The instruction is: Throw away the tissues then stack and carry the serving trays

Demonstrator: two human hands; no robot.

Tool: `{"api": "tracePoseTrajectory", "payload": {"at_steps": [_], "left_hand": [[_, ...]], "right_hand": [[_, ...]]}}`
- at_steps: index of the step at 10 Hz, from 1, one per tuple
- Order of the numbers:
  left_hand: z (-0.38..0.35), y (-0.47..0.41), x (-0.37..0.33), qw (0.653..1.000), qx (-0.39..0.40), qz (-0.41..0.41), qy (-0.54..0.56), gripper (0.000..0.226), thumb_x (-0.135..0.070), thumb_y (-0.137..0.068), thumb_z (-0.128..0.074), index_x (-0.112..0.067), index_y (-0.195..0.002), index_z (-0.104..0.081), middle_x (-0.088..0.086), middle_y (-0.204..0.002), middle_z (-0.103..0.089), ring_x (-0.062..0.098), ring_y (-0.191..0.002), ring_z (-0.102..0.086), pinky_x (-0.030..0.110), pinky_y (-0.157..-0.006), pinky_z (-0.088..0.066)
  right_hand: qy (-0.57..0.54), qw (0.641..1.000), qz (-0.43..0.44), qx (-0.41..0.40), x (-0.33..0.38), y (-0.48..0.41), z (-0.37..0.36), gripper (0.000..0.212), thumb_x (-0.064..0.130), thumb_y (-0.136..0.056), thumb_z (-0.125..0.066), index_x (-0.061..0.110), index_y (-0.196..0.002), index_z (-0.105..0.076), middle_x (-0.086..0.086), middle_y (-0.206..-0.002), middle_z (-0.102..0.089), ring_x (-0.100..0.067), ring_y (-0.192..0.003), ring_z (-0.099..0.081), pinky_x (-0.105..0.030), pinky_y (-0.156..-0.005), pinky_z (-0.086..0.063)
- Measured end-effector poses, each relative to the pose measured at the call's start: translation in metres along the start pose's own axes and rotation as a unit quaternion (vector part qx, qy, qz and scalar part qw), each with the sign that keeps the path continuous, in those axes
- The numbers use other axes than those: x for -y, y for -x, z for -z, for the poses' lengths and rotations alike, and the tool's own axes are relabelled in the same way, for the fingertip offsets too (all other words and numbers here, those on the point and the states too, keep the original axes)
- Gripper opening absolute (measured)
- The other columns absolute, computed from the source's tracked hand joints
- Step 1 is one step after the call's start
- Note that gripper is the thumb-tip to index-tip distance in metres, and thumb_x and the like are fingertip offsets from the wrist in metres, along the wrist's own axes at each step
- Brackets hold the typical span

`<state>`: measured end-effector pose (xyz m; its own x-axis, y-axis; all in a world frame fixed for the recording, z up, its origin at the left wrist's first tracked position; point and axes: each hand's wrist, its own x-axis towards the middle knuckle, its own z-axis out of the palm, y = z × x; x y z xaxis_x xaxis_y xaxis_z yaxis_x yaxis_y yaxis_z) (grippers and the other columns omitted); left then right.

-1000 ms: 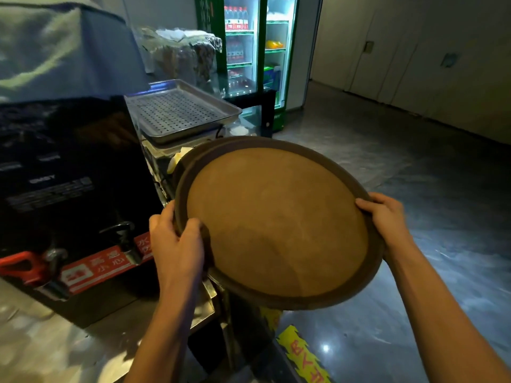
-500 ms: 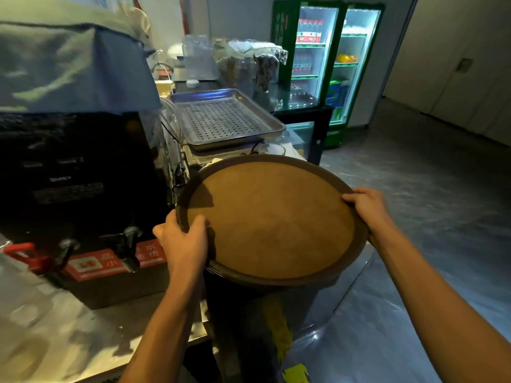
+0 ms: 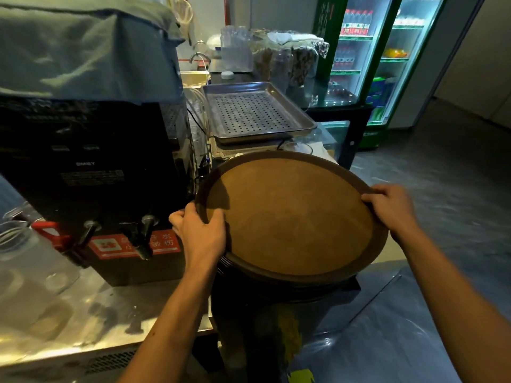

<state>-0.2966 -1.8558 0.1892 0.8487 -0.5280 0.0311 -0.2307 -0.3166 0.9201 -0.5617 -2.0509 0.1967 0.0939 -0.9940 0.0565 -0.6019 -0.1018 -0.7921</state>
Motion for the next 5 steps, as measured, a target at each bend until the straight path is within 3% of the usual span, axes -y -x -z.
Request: {"api": "tracePoseTrajectory", "payload": {"at_steps": [1,3,4,5], "left_hand": [[0.001,-0.002,0.003,1.000,0.000,-0.014,0.003,0.033,-0.029,-0.088,-0.056,-0.007,-0.113,-0.053,0.005,-0.120,-0.032,0.030,-0.114,-0.042,0.038,-0.096,-0.041],[0.010,0.003,-0.002,0.998,0.025,-0.041,-0.051,0.040,-0.029,-0.091,-0.052,-0.005,-0.123,-0.047,0.012,-0.131,-0.031,0.032,-0.123,-0.033,0.037,-0.099,-0.033],[0.021,0.004,-0.004,0.984,0.057,-0.125,-0.115,0.066,-0.037,-0.093,-0.050,-0.011,-0.147,-0.023,0.015,-0.141,-0.026,0.033,-0.129,-0.025,0.040,-0.102,-0.029],[0.041,0.006,0.001,0.970,0.110,-0.185,-0.117,0.072,-0.045,-0.095,-0.045,-0.016,-0.152,-0.014,0.014,-0.146,-0.025,0.032,-0.133,-0.024,0.043,-0.107,-0.029]], "right_hand": [[-0.005,1.000,0.005,-0.005,0.001,0.004,0.000,0.019,0.014,-0.094,-0.057,0.007,-0.105,-0.071,-0.011,-0.096,-0.068,-0.028,-0.090,-0.063,-0.042,-0.082,-0.050],[-0.023,0.997,-0.003,-0.080,0.007,0.023,0.003,0.021,0.015,-0.092,-0.057,0.009,-0.104,-0.073,-0.010,-0.097,-0.070,-0.027,-0.094,-0.064,-0.042,-0.084,-0.051],[0.026,0.994,0.004,-0.110,0.010,0.048,0.005,0.030,0.016,-0.094,-0.054,0.007,-0.121,-0.065,-0.015,-0.114,-0.068,-0.030,-0.102,-0.062,-0.044,-0.087,-0.050],[0.056,0.986,0.023,-0.155,0.021,0.085,-0.003,0.039,0.022,-0.096,-0.054,0.007,-0.133,-0.055,-0.018,-0.125,-0.061,-0.031,-0.111,-0.058,-0.047,-0.092,-0.049]]}}
